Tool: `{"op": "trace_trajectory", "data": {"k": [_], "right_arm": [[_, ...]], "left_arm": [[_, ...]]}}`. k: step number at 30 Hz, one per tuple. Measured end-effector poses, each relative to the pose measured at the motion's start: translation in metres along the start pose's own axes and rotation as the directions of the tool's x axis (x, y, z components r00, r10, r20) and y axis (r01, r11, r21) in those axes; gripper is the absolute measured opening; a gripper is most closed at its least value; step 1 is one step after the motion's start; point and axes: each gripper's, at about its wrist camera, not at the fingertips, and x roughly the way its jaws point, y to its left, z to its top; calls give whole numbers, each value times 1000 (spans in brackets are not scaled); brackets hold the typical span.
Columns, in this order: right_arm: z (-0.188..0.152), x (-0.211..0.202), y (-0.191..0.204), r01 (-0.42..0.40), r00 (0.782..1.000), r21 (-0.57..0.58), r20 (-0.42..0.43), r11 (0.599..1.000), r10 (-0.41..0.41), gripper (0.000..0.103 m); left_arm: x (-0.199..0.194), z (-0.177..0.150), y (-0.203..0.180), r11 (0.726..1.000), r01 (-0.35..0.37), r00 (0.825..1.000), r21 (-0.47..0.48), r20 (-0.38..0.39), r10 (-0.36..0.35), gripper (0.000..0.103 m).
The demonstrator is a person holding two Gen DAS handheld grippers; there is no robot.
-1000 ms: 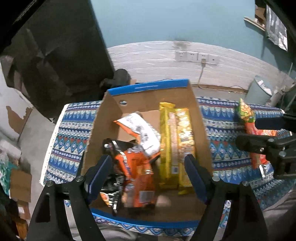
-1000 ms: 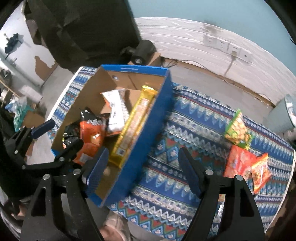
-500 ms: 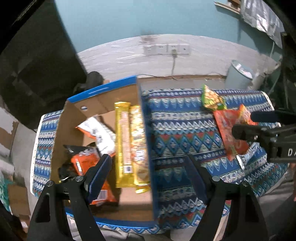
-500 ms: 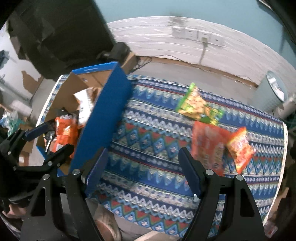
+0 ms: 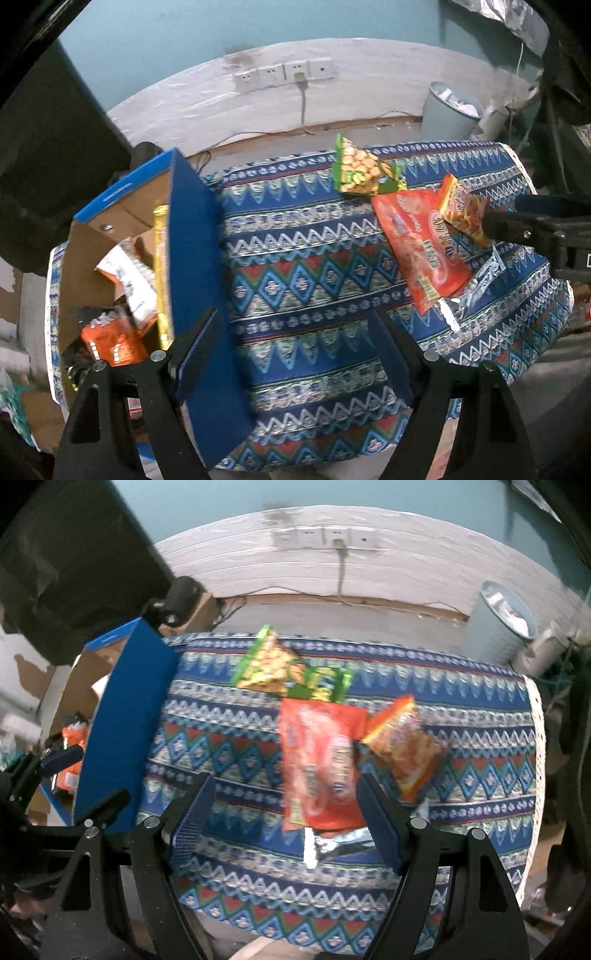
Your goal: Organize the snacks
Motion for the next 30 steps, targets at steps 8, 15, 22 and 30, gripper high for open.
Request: {"op": "trace_trajectory", "data": {"k": [8, 15, 22, 30], "right_arm": [[-4, 14, -42, 79, 995, -51, -58, 996, -82, 78], [14, 28, -63, 63, 989, -147, -127, 987, -82, 78], [27, 61, -73, 70, 972, -336, -188, 939, -140, 78], [26, 101, -89, 32, 968, -371, -218, 928, -121, 78]], "left_arm": [[24, 24, -28, 1000, 11, 999, 1, -35, -11, 82], [45, 49, -53, 999, 33, 998, 16, -51, -32, 83], [74, 67, -70, 999, 42, 997, 5, -69, -42, 83], [105, 69, -81, 994, 90, 987, -59, -128, -96, 83]]}}
